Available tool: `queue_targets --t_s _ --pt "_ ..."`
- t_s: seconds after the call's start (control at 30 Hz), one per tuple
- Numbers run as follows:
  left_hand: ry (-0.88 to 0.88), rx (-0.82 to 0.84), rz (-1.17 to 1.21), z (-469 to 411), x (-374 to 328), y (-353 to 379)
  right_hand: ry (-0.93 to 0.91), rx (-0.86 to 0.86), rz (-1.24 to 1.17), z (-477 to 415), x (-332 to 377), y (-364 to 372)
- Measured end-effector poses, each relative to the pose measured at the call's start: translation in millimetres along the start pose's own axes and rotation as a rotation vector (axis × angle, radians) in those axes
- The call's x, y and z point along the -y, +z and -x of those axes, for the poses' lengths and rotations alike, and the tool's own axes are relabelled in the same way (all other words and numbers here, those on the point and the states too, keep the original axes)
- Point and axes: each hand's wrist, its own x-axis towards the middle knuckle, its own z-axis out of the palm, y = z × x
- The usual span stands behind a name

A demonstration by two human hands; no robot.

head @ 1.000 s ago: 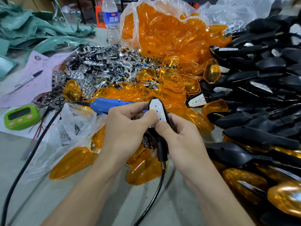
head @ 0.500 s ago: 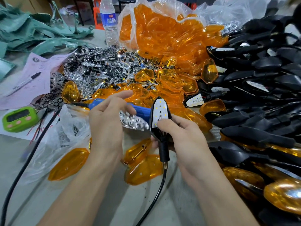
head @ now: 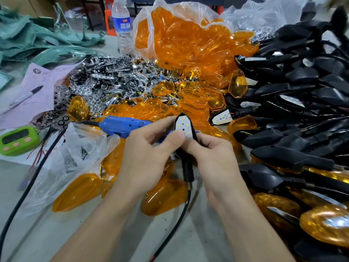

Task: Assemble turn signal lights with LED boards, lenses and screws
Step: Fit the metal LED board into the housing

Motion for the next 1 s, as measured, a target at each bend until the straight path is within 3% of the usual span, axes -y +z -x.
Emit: queue_targets --t_s 0.2,0.33,0.57,0.83,1.0 --pt "-0.067 -0.13 0.105 -6 2 -1 -0.085 0.069 0.09 4 0 7" --pt "-0.17 -0.213 0.309 -11 3 -8 -0.14 -0.16 -0.08 0 6 -1" --pt "-0.382 -0.036 0.401 -13 1 -12 -0.136 -0.056 -0.269 0 15 -3" --pt "-0.367 0.023 0.28 -10 7 -10 0.007 0.134 -0.477 -1 20 -11" --pt "-0.42 0.009 0.286 -10 9 -9 0.037 0.108 -0.466 -2 18 -11"
